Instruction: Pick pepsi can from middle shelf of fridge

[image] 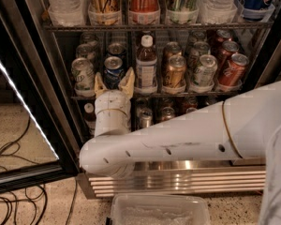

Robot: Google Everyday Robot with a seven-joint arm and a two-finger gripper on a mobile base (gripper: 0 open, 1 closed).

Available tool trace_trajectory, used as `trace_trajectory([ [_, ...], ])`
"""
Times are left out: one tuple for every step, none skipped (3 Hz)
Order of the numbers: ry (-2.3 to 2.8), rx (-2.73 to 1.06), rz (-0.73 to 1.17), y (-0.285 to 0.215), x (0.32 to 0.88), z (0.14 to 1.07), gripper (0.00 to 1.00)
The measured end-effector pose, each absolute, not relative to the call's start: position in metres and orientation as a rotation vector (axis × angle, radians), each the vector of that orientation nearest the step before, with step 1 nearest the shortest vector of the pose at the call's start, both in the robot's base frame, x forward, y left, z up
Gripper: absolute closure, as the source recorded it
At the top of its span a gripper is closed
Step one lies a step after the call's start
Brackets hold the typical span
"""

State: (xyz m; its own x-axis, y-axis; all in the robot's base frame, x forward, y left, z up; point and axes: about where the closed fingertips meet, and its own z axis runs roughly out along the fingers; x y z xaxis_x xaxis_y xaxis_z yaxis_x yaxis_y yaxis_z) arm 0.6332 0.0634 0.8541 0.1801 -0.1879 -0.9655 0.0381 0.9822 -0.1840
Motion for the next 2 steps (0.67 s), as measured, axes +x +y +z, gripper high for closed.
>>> trace_trajectory([
  [1.381,-0.120,-0.153,0.0606,0.6438,0.8528,0.33],
  [1.393,-0.119,-0.135,0.0613,0.6530,0.8484,0.33],
])
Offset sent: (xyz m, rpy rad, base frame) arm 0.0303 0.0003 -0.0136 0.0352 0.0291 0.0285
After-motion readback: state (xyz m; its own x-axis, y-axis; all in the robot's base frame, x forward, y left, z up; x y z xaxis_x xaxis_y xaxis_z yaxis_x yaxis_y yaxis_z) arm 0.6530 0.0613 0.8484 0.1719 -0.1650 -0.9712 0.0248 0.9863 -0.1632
